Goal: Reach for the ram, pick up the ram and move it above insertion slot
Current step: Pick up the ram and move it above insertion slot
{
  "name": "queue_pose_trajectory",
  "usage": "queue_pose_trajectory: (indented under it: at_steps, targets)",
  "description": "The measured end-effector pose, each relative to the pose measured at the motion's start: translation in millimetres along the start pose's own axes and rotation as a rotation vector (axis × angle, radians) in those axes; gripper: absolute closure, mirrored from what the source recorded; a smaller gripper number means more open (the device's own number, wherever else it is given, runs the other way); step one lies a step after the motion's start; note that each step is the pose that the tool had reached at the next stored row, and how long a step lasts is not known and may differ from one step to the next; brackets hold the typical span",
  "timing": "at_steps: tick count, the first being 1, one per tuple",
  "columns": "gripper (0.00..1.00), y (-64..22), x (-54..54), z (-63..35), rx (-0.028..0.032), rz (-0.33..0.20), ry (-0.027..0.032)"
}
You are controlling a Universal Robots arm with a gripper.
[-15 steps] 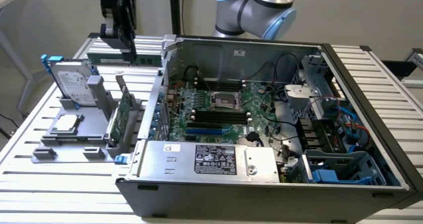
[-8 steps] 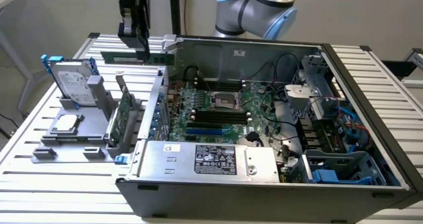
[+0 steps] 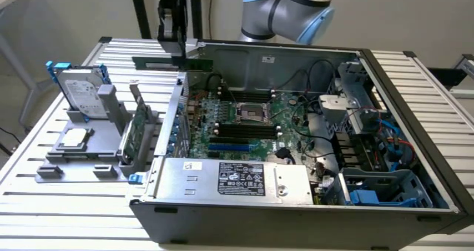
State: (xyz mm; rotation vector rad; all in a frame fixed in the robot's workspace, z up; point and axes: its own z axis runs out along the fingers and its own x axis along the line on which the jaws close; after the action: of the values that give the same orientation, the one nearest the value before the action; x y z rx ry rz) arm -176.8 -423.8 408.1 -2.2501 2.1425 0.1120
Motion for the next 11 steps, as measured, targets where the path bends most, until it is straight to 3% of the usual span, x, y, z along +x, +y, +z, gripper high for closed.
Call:
queue_pose_trajectory:
  at_steps: [11]
  targets:
    - [0.87, -46.7, -2.9, -1.0, -0.0019, 0.000, -0.0067]
